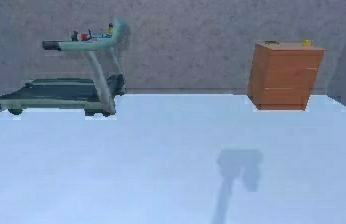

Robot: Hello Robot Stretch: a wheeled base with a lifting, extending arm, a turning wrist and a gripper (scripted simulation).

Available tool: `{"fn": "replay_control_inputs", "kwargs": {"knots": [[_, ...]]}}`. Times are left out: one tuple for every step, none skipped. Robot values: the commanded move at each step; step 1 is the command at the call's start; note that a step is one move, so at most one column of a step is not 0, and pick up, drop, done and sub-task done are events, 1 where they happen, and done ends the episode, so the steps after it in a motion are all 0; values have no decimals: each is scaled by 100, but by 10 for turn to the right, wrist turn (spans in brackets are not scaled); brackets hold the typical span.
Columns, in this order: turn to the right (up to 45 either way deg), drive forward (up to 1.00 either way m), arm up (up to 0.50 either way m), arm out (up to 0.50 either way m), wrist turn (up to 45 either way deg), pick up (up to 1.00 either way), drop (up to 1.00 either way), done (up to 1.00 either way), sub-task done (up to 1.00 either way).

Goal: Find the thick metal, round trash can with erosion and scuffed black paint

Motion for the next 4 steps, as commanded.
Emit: {"fn": "replay_control_inputs", "kwargs": {"knots": [[0,20,0,0,0,0,0,0,0],[-450,0,0,0,0,0,0,0,0],[-420,0,0,0,0,0,0,0,0],[0,55,0,0,0,0,0,0,0]]}}
